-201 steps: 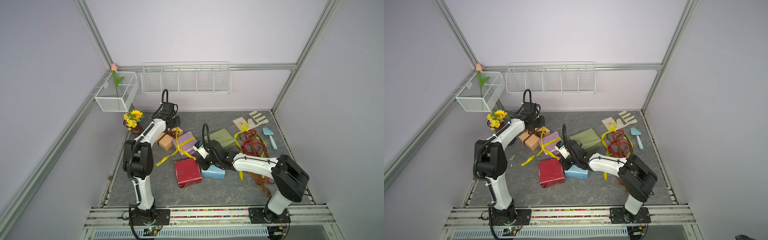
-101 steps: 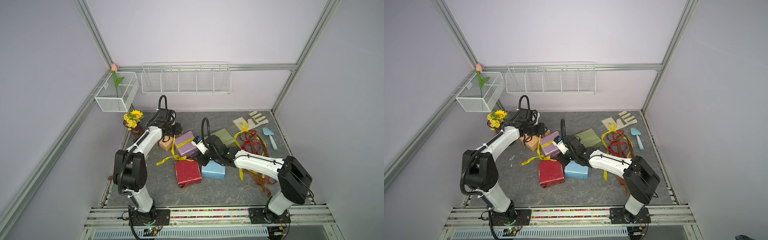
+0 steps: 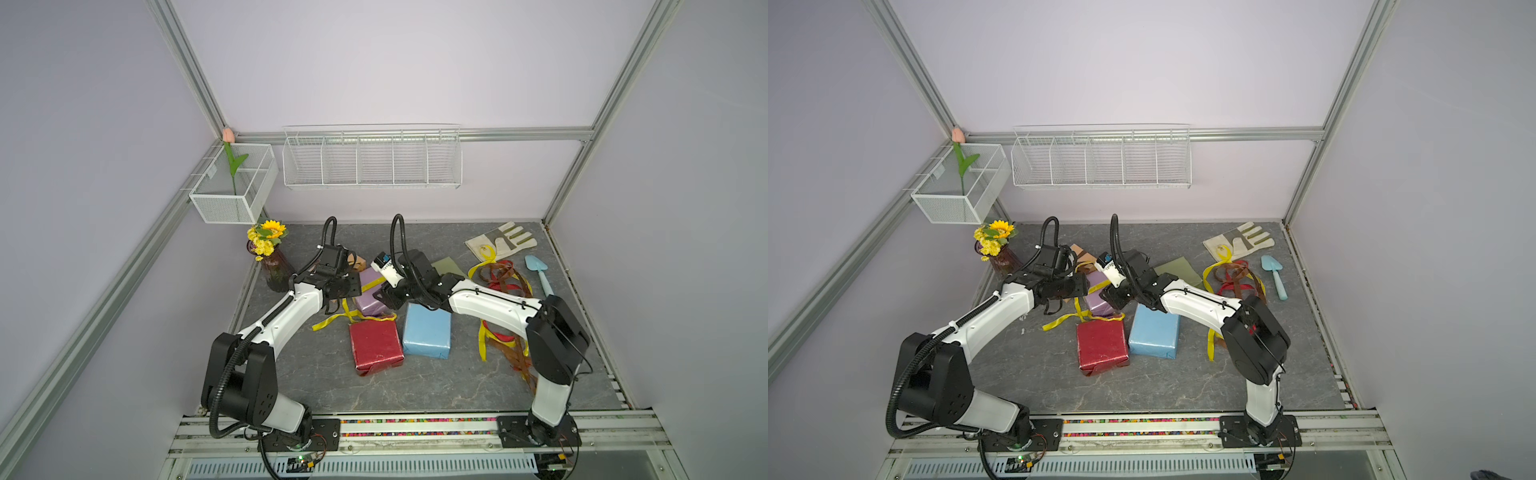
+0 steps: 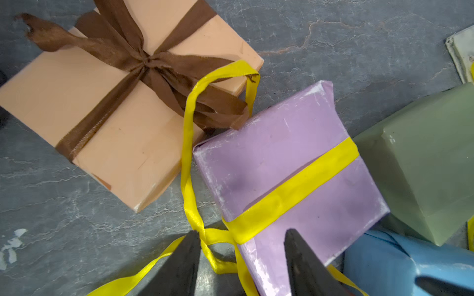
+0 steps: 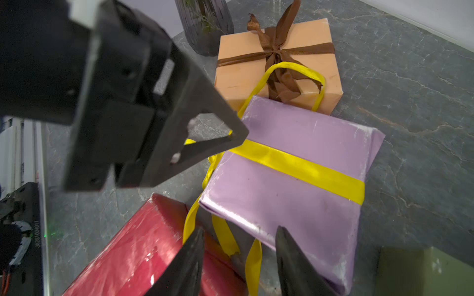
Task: Untie the ribbon bows on the gift boxes
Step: Untie the ribbon from the gift box, then adjust the gift box at the center of the board.
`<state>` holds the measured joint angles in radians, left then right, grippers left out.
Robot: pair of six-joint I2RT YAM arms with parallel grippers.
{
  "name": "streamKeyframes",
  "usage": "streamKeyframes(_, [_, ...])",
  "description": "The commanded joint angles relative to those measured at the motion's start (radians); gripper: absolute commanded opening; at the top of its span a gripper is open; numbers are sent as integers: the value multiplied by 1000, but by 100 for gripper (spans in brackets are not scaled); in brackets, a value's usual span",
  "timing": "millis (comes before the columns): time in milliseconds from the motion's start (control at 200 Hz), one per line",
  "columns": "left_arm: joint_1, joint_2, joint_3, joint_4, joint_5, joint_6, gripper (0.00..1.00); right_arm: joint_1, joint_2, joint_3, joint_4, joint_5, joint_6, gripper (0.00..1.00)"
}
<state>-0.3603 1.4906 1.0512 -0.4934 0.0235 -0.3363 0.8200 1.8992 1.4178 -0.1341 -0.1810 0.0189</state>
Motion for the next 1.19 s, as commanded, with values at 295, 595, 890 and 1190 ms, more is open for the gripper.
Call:
streamKeyframes(295, [-16,30,6,27,5,43,53,-125,137,135,-107,-44,-55,49])
streamKeyframes(595, [-16,130,44,15,-13,6,54,-142,159,122,-142,-138,-19,55])
streamKeyframes(890, [-17,162,44,84,70,28,54,-138,143,105,-197,-176,-11,54])
streamKeyframes(1190, [-17,203,51,104,131,42,52,-124,51,17,-219,-238,-6,52])
